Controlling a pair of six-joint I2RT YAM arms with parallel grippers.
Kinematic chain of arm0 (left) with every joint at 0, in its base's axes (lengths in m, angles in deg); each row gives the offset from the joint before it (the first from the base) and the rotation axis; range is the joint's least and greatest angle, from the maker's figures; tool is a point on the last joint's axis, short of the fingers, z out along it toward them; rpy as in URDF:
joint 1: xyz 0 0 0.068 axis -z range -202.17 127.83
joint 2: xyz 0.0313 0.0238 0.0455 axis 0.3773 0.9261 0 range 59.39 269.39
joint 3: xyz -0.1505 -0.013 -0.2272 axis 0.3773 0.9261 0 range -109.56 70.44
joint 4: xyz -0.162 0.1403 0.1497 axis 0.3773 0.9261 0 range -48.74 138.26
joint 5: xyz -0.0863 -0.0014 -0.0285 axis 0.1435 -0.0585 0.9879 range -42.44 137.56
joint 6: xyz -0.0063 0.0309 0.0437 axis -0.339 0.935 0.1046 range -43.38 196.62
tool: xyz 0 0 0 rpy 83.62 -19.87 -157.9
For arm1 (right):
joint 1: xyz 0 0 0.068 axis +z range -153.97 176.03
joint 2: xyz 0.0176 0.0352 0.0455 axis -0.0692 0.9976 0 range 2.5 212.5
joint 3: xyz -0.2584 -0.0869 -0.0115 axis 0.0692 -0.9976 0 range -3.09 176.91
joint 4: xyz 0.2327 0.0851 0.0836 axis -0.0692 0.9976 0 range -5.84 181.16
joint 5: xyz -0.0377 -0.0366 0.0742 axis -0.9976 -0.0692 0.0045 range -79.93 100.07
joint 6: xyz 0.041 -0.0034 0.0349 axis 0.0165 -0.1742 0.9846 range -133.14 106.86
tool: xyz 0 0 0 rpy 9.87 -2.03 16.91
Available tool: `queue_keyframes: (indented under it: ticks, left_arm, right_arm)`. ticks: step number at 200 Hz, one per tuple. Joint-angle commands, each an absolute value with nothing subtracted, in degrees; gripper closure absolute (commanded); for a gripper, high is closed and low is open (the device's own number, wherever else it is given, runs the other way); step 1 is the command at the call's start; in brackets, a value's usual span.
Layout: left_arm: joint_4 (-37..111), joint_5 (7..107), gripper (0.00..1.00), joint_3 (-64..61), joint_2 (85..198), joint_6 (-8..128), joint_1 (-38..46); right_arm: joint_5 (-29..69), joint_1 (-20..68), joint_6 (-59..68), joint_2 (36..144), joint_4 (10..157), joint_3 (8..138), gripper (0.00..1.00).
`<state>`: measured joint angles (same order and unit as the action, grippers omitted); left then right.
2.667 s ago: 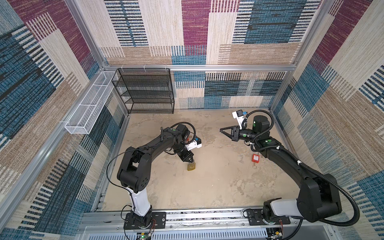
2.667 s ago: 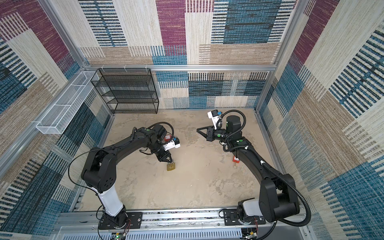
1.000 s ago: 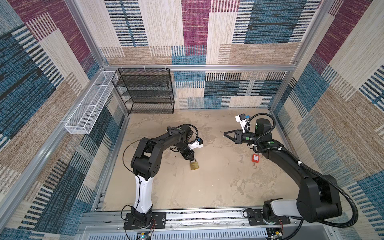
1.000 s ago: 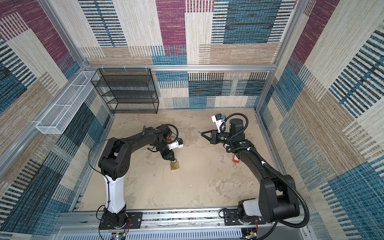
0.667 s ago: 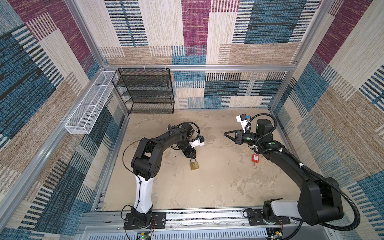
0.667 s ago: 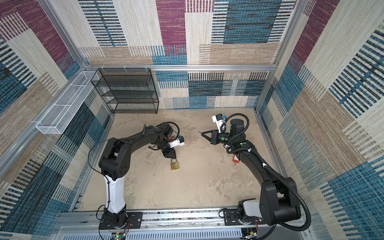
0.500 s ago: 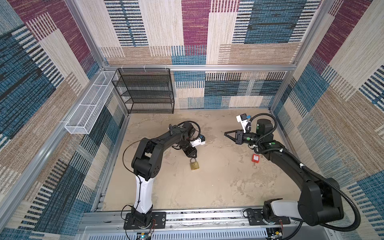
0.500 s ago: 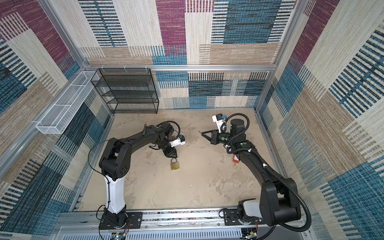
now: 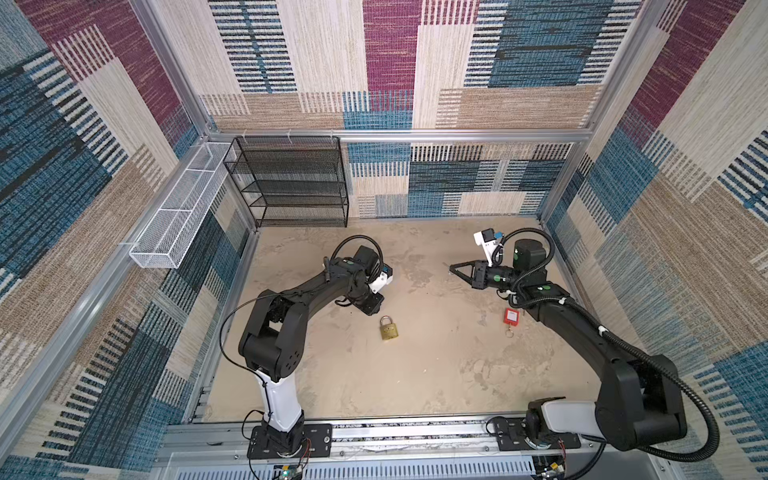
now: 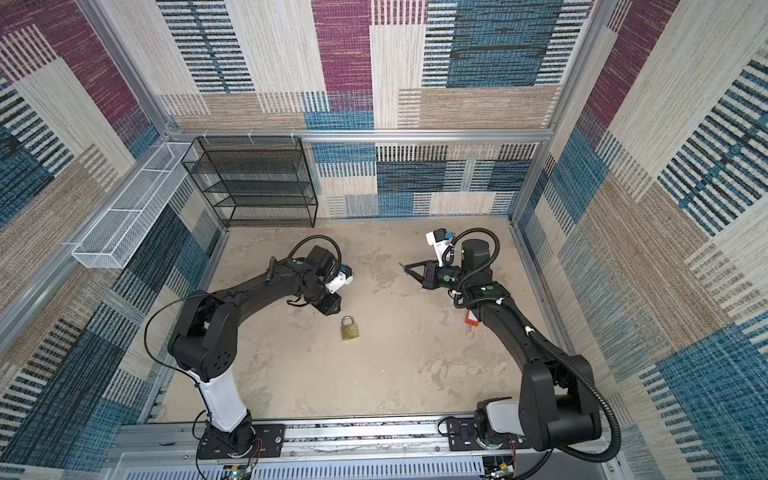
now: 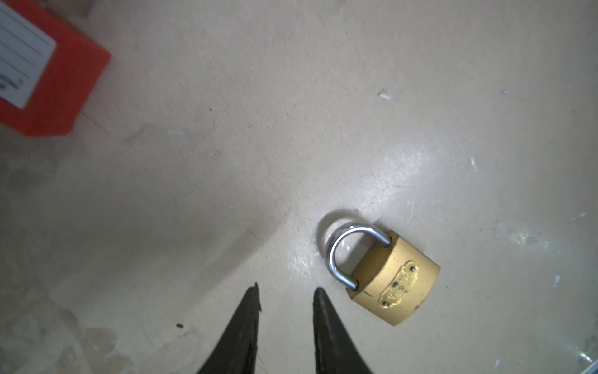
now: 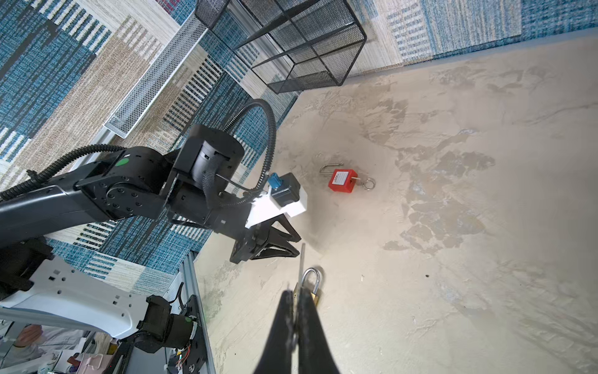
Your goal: Lock with the key
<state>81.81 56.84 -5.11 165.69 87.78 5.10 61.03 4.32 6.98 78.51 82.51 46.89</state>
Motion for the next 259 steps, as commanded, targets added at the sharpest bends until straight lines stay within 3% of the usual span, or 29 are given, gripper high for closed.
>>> queue_keyframes:
  ticks: [1,259]
  left_arm:
    - [81.65,55.87,0.69,-4.62,166.08,84.29,5.17]
    - [84.33,53.58,0.64,-9.17,172.88,84.31,8.48]
  right_arm:
    - [60.61,4.37,6.89,78.36,80.82,47.03,1.0]
    - [60.44,4.12,6.03,78.69,81.47,46.88,1.0]
